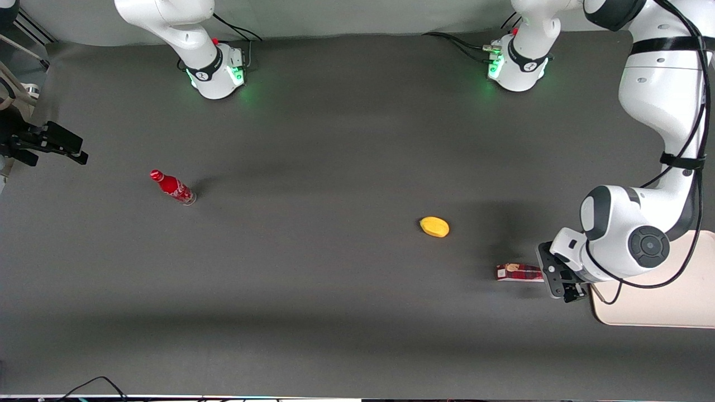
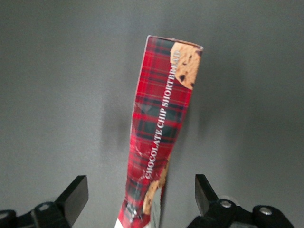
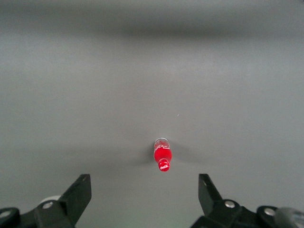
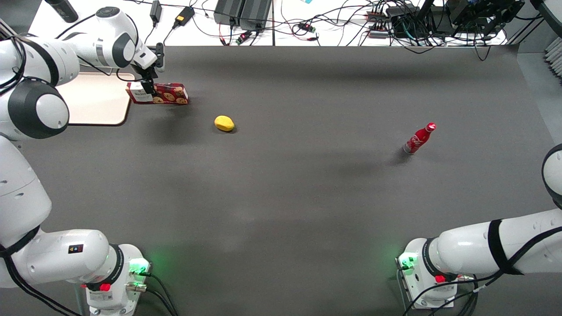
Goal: Place red cookie box on tray
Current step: 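Close the left gripper on the cookie box's end, then lift the cookie box with the left gripper and carry it over the tray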
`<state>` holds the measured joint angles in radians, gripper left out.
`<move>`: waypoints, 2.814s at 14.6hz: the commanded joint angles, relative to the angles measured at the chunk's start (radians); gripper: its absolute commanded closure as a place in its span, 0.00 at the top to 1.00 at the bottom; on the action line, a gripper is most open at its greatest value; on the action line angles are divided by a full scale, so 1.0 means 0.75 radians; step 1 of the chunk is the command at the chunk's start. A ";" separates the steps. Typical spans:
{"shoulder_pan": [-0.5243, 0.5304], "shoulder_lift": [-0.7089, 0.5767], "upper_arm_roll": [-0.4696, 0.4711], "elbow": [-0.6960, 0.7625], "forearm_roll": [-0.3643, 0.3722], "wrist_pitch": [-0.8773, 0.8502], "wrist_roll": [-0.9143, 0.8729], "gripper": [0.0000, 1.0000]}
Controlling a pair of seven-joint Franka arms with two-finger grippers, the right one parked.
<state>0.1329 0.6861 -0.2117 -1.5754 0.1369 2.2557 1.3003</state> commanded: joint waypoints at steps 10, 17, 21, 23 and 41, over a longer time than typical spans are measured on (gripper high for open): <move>-0.001 0.040 0.010 -0.053 -0.021 0.195 0.207 0.26; 0.027 -0.021 0.016 -0.045 -0.163 0.171 0.183 0.00; 0.033 -0.178 0.094 -0.019 -0.348 0.089 -0.051 0.00; 0.035 -0.252 0.179 -0.016 -0.375 0.071 -0.195 0.00; 0.314 0.349 0.624 0.562 -0.604 0.048 -0.787 0.00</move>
<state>0.3540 0.8646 0.2459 -1.2723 -0.3049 2.3465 0.7613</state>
